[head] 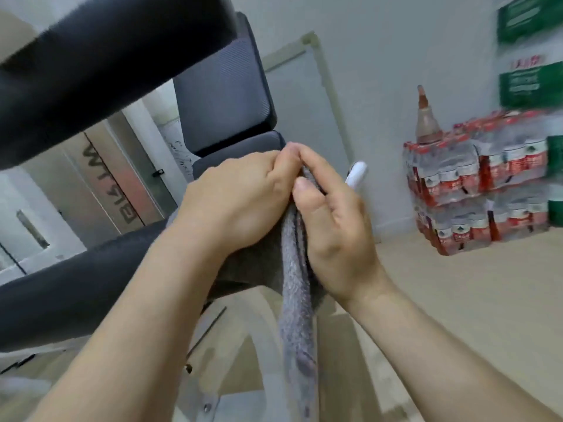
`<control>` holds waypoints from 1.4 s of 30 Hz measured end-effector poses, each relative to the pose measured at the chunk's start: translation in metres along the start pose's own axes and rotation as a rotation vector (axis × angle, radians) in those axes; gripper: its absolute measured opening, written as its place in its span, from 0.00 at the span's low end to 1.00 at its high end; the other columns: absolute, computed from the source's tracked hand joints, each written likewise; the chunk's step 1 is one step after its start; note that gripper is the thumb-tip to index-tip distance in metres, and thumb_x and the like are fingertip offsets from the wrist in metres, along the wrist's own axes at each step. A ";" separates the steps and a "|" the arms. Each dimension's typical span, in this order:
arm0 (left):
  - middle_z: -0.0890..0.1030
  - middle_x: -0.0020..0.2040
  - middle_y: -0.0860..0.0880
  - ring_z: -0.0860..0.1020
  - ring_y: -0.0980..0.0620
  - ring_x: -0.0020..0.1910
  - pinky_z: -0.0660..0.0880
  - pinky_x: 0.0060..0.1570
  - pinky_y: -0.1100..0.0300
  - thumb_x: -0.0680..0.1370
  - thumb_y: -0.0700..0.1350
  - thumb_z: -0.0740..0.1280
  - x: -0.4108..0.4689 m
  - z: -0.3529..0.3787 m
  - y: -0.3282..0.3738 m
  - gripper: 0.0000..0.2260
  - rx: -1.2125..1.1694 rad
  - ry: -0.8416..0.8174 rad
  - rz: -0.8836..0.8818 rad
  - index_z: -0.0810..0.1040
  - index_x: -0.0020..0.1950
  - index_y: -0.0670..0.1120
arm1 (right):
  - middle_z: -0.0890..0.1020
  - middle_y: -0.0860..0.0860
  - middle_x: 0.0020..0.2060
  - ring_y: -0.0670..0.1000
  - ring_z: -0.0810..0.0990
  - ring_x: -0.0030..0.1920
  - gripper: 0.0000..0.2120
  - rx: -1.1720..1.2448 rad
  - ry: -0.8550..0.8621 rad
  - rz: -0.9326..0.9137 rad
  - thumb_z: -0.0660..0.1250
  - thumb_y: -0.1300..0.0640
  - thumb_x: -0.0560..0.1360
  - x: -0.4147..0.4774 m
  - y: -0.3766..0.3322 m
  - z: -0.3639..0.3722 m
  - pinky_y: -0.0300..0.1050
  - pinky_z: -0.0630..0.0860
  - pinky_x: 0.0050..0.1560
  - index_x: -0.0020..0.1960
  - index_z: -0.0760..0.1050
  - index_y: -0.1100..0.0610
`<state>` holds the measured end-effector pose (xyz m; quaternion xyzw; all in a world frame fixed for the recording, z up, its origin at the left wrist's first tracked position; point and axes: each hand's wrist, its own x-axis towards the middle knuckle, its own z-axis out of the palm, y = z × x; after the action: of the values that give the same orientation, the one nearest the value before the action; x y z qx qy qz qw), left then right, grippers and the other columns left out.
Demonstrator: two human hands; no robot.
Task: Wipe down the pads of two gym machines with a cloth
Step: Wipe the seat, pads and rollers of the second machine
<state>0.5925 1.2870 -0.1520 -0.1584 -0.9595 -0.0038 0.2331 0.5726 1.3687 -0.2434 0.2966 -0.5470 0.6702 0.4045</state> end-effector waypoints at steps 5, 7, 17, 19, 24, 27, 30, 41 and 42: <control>0.80 0.60 0.53 0.76 0.53 0.60 0.64 0.68 0.50 0.79 0.58 0.56 0.045 -0.006 0.003 0.17 -0.301 -0.331 -0.129 0.81 0.55 0.52 | 0.76 0.51 0.65 0.47 0.70 0.69 0.27 0.295 -0.074 0.444 0.54 0.42 0.75 0.023 0.038 -0.013 0.50 0.61 0.73 0.66 0.72 0.57; 0.80 0.58 0.53 0.76 0.54 0.59 0.63 0.69 0.53 0.80 0.53 0.57 0.054 -0.003 0.004 0.14 -0.306 -0.404 -0.113 0.81 0.49 0.51 | 0.71 0.48 0.70 0.45 0.65 0.71 0.33 0.192 -0.092 0.513 0.55 0.37 0.72 0.030 0.052 -0.011 0.49 0.57 0.74 0.71 0.67 0.53; 0.79 0.53 0.53 0.74 0.50 0.53 0.70 0.55 0.52 0.81 0.58 0.46 -0.010 0.002 0.036 0.21 0.134 -0.002 -0.164 0.75 0.58 0.52 | 0.53 0.54 0.76 0.48 0.45 0.77 0.28 0.114 -0.151 0.468 0.49 0.50 0.81 -0.021 -0.001 -0.014 0.37 0.41 0.74 0.76 0.47 0.59; 0.78 0.50 0.55 0.73 0.51 0.49 0.69 0.50 0.54 0.80 0.58 0.45 -0.018 0.004 0.044 0.21 0.176 0.077 -0.142 0.74 0.58 0.54 | 0.48 0.52 0.77 0.45 0.44 0.76 0.33 0.036 -0.130 0.430 0.45 0.45 0.74 -0.024 -0.007 -0.012 0.30 0.39 0.70 0.76 0.46 0.57; 0.80 0.61 0.53 0.76 0.51 0.60 0.69 0.63 0.56 0.79 0.51 0.52 0.025 -0.007 0.043 0.20 -0.019 -0.241 -0.156 0.79 0.61 0.50 | 0.46 0.55 0.77 0.48 0.43 0.77 0.27 0.079 -0.210 0.469 0.50 0.52 0.81 0.001 0.019 -0.018 0.39 0.41 0.74 0.76 0.45 0.59; 0.76 0.67 0.49 0.73 0.51 0.65 0.62 0.67 0.61 0.79 0.53 0.48 0.055 -0.002 0.026 0.25 -0.060 -0.452 -0.261 0.75 0.68 0.44 | 0.45 0.56 0.77 0.50 0.42 0.77 0.27 0.116 -0.271 0.542 0.50 0.56 0.81 0.022 0.040 -0.022 0.40 0.40 0.73 0.75 0.44 0.62; 0.79 0.57 0.59 0.77 0.61 0.56 0.65 0.63 0.71 0.82 0.50 0.55 0.080 0.001 0.017 0.15 -0.222 -0.583 -0.326 0.80 0.59 0.50 | 0.49 0.57 0.77 0.53 0.45 0.77 0.24 0.112 -0.299 0.659 0.51 0.59 0.81 0.045 0.059 -0.024 0.43 0.43 0.73 0.75 0.50 0.65; 0.57 0.78 0.52 0.54 0.57 0.76 0.49 0.76 0.57 0.74 0.62 0.44 0.097 0.032 -0.001 0.34 -0.090 -0.753 -0.448 0.61 0.76 0.48 | 0.66 0.52 0.64 0.54 0.65 0.64 0.16 -0.480 -0.495 0.844 0.54 0.55 0.79 0.088 0.027 -0.039 0.50 0.69 0.61 0.66 0.69 0.50; 0.56 0.78 0.53 0.52 0.58 0.77 0.51 0.76 0.54 0.73 0.62 0.42 0.097 0.034 -0.002 0.35 -0.076 -0.756 -0.499 0.60 0.77 0.50 | 0.69 0.51 0.60 0.54 0.68 0.61 0.15 -0.475 -0.513 0.839 0.54 0.57 0.78 0.092 0.024 -0.041 0.50 0.71 0.57 0.63 0.70 0.52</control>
<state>0.4947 1.3173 -0.1388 0.0787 -0.9852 -0.0368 -0.1478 0.5081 1.4270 -0.1870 0.1076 -0.8358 0.5383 0.0117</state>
